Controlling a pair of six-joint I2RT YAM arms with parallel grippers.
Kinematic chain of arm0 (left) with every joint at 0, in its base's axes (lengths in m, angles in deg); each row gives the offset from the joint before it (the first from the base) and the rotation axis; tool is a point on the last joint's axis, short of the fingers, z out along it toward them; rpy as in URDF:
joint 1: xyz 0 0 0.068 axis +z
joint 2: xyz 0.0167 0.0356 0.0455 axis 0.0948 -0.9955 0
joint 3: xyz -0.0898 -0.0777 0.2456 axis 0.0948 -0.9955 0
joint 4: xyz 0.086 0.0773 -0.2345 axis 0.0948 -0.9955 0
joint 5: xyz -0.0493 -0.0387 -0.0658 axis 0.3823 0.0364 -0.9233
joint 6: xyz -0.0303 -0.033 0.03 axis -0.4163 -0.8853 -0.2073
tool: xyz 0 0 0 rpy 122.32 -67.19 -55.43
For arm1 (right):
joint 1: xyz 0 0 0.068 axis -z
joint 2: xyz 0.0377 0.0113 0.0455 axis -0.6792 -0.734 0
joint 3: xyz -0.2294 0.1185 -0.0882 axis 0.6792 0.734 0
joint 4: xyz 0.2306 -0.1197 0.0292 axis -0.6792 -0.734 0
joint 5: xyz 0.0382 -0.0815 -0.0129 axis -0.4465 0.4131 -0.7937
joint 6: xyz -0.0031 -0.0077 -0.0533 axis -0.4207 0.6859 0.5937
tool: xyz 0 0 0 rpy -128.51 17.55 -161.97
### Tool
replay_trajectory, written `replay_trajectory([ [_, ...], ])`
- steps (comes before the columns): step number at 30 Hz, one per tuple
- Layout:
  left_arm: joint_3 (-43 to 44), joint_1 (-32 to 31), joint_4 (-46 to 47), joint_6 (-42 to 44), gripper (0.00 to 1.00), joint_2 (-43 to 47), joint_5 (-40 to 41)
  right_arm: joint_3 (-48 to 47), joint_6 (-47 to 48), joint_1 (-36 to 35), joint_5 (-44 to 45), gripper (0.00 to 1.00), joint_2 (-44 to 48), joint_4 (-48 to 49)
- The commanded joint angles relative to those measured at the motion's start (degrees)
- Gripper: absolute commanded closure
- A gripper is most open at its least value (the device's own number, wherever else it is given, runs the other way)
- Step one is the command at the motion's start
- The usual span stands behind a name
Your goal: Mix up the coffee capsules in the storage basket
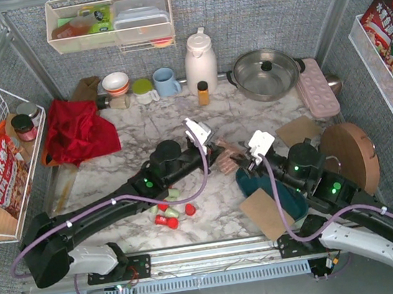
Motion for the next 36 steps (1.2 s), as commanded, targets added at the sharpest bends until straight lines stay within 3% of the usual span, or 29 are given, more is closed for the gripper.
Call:
replay_trajectory([
  [1, -0.52, 0.09, 0.62, -0.91, 1.0, 1.5, 14.87, 0.58, -1.31, -0.11, 6.38, 0.42, 0.47, 3.08],
  [4, -1.55, 0.17, 0.74, -1.96, 1.0, 3.42, 24.68, 0.61, -1.82, -0.09, 12.2, 0.33, 0.3, 3.36],
  [9, -1.95, 0.94, -2.16, -1.95, 1.0, 8.14, 48.95, 0.33, -2.6, -0.07, 18.06, 0.27, 0.26, 3.37],
  [12, -2.29, 6.53, -4.81, -2.73, 1.0, 11.0, 55.93, 0.25, -2.71, -0.06, 18.8, 0.27, -0.08, 3.3],
  [18, -1.72, 28.53, -8.42, -5.64, 1.0, 12.63, 54.48, -0.92, -3.31, -0.13, 19.11, 0.25, -1.71, 1.87],
  [24, 2.23, 46.71, -10.38, -13.9, 1.0, 3.47, 45.0, -2.04, -8.18, -0.06, 22.64, 0.23, -4.81, -0.19],
  [29, 7.88, 53.34, -11.77, -17.27, 1.0, -8.62, 37.09, -2.47, -14.82, 0.19, 25.25, 0.21, -6.02, -4.55],
  [36, 16.32, 55.79, -13.51, -16.4, 1.0, -22.18, 30.35, -2.45, -22.24, 0.63, 26.97, 0.18, -5.64, -12.44],
])
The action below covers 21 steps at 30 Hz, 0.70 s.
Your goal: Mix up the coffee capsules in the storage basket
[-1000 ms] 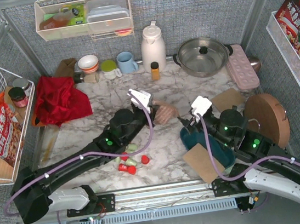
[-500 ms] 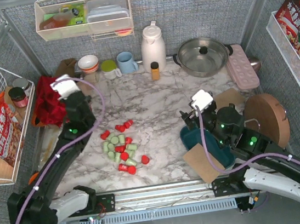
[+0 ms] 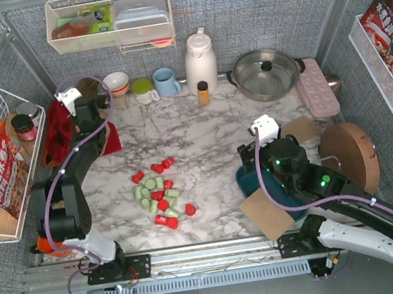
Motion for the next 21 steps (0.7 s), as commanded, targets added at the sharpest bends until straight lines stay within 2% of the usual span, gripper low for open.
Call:
replay_trajectory([
  [1, 4.43, 1.71, -1.65, -0.54, 1.0, -6.84, -6.79, -0.19, -6.84, 0.25, 2.26, 0.17, 0.29, -5.79],
  [3, 6.42, 2.93, -3.74, -0.94, 0.98, -9.69, -9.64, -0.12, -8.7, 0.35, 2.58, 0.14, 0.02, -8.16],
  [4, 7.38, 3.46, -4.88, -1.38, 0.87, -10.8, -10.58, -0.13, -9.56, 0.42, 2.74, 0.13, -0.24, -9.66],
  [6, 8.95, 4.45, -7.76, -1.8, 0.59, -12.15, -12.92, -0.24, -11.56, 0.45, 3.02, 0.1, -0.81, -12.94],
  [7, 9.77, 4.68, -9.0, -1.83, 0.47, -12.4, -14.33, -0.28, -12.6, 0.5, 3.12, 0.08, -1.09, -14.69],
  [8, 10.5, 4.82, -10.39, -1.85, 0.4, -12.46, -15.53, -0.29, -13.61, 0.53, 3.05, 0.06, -1.38, -16.2],
  [12, 14.05, 4.86, -16.64, -1.81, 0.25, -10.35, -19.15, 0.89, -16.82, 0.49, 1.73, 0.01, -2.24, -20.15],
  [16, 15.36, 4.82, -20.25, -2.31, 0.03, -5.22, -23.95, 1.4, -19.03, 0.61, -1.7, 0.01, -3.7, -22.76],
  [21, 11.43, 3.52, -22.21, -2.22, 0.01, 4.36, -31.38, 0.87, -20.71, 0.62, -9.41, 0.01, -6.04, -26.5],
])
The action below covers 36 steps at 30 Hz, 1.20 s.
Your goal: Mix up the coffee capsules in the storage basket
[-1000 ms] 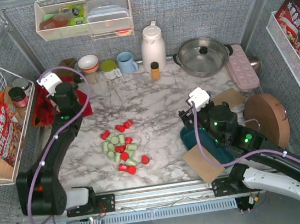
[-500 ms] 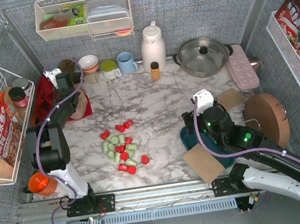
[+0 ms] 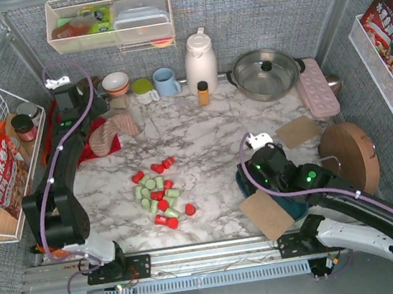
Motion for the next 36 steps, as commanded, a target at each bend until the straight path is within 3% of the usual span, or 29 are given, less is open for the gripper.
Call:
replay_trajectory([
  [1, -4.21, -1.54, -2.33, -0.11, 0.01, 7.23, -8.37, -0.32, -2.94, -0.05, -7.32, 0.01, -1.32, -4.57],
  [6, -14.49, -4.67, 1.51, 1.46, 0.01, 18.74, -10.36, 2.02, -4.59, -0.01, -11.05, 0.01, -1.13, -5.88],
  [13, -21.89, -5.09, 2.17, 3.14, 0.01, 26.64, -9.94, 6.22, -7.41, 0.08, -13.58, 0.01, 1.31, -4.35],
  [32, -22.79, -5.08, 3.67, 2.81, 0.01, 29.14, -9.87, 11.1, -10.36, 0.78, -15.2, 0.02, -0.86, 0.89],
  [34, -22.79, -5.1, 3.78, 2.61, 0.01, 28.99, -9.78, 10.55, -10.41, 0.78, -15.05, 0.05, -1.04, 0.25],
  [36, -22.81, -5.05, 3.78, 2.52, 0.01, 28.83, -9.86, 10.04, -10.41, 0.78, -15.1, 0.15, -1.13, -0.24],
])
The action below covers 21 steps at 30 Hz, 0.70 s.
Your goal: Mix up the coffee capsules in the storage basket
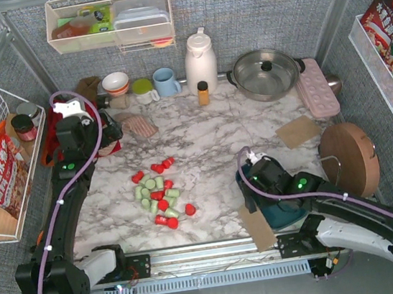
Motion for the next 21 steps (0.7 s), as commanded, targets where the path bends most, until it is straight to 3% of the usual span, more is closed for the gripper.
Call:
replay_trajectory([
  [1, 0.04, -0.07, 2.32, -0.41, 0.01, -0.23, -0.47, -1.69, -0.6, -0.01, 0.37, 0.19, -0.28, -0.73],
  [11, -0.04, -0.06, 2.36, -0.63, 0.01, -0.47, -0.29, -7.2, 1.48, -0.1, -0.44, 0.62, -3.43, -5.77],
  [17, -0.13, -0.02, 2.47, -0.6, 0.01, -0.29, 0.06, -8.86, 2.03, -0.09, -1.38, 0.99, -4.86, -6.22],
  [21, -0.13, -0.06, 2.47, -0.61, 0.01, -0.22, 0.06, -9.87, 2.51, -0.09, -1.39, 1.0, -4.72, -6.71],
])
